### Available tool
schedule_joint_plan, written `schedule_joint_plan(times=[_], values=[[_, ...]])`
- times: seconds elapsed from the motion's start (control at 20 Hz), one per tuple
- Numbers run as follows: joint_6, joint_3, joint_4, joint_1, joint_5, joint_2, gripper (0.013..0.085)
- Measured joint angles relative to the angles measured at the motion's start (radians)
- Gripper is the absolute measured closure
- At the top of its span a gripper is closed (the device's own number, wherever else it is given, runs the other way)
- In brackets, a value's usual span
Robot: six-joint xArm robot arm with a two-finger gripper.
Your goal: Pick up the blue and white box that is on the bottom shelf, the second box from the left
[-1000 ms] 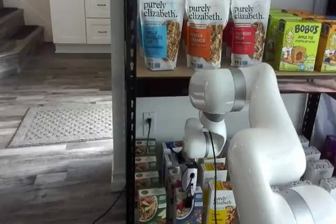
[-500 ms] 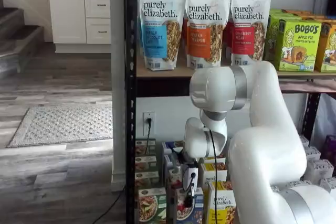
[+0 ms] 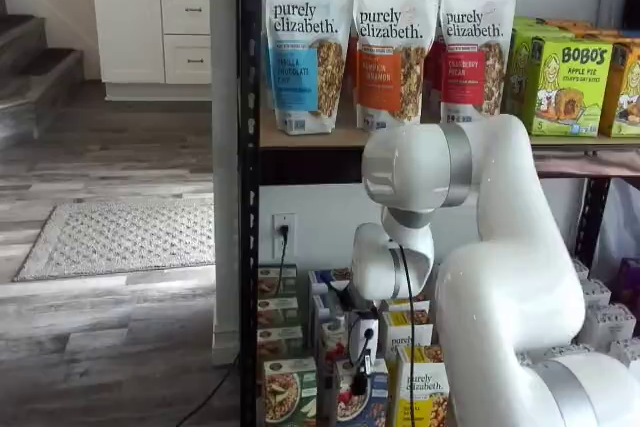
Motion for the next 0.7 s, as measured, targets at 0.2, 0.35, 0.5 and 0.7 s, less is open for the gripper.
schedule_joint_plan(times=[0.2,0.35,0.5,0.7], values=[[0.016,0.008,-0.015,0.003,-0.003,-0.005,0.0530],[0.026,0.017,-0.025,0.004,-0.006,-0.009,0.0530],[0.035,0.038,-0.032,0.006,-0.012,-0.021,0.0530],[0.061,0.095,-0.059,0.010,-0.060,-0.047,0.0530]])
